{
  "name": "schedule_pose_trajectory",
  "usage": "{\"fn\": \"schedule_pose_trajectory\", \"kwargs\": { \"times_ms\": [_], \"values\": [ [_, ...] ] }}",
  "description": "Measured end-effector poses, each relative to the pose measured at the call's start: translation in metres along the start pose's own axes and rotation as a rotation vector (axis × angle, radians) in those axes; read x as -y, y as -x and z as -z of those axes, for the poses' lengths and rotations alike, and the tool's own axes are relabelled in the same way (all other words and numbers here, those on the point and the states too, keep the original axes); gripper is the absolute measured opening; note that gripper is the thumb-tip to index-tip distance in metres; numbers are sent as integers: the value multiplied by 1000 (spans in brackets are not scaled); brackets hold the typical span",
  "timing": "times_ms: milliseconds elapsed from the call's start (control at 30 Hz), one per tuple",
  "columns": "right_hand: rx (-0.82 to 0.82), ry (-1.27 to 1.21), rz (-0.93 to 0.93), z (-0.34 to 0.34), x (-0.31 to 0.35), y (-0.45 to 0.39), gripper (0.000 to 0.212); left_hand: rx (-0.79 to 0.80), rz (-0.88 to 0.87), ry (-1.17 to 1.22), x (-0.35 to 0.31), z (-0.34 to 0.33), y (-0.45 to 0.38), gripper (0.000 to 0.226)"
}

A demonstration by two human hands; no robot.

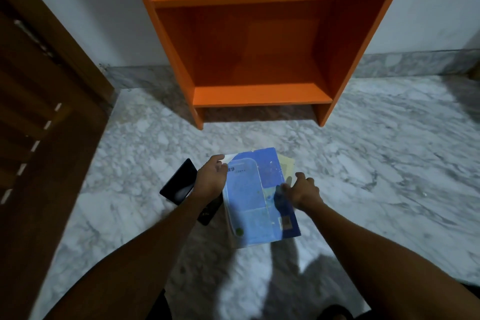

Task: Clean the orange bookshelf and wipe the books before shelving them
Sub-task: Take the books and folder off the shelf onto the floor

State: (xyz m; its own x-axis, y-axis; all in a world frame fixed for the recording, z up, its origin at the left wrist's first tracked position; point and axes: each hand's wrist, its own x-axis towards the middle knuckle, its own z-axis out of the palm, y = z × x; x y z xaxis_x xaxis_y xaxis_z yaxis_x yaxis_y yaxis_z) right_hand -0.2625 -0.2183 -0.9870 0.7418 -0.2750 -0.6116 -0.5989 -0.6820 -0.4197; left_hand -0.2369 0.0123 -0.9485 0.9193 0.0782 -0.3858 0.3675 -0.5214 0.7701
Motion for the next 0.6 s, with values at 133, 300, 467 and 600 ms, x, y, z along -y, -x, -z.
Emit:
{"fn": "schedule_pose_trajectory", "kwargs": {
  "times_ms": [133,300,467,600],
  "values": [
    [-121,-52,98,83,30,17,64,48,-72,-37,-85,20,6,38],
    [-310,-157,227,222,73,98,50,139,-200,-133,-233,68,47,42],
    [-513,-212,297,380,129,210,46,84,-422,-177,-410,138,111,40],
    [-612,-229,341,495,180,303,45,39,-608,-186,-545,196,171,37]
  ]
}}
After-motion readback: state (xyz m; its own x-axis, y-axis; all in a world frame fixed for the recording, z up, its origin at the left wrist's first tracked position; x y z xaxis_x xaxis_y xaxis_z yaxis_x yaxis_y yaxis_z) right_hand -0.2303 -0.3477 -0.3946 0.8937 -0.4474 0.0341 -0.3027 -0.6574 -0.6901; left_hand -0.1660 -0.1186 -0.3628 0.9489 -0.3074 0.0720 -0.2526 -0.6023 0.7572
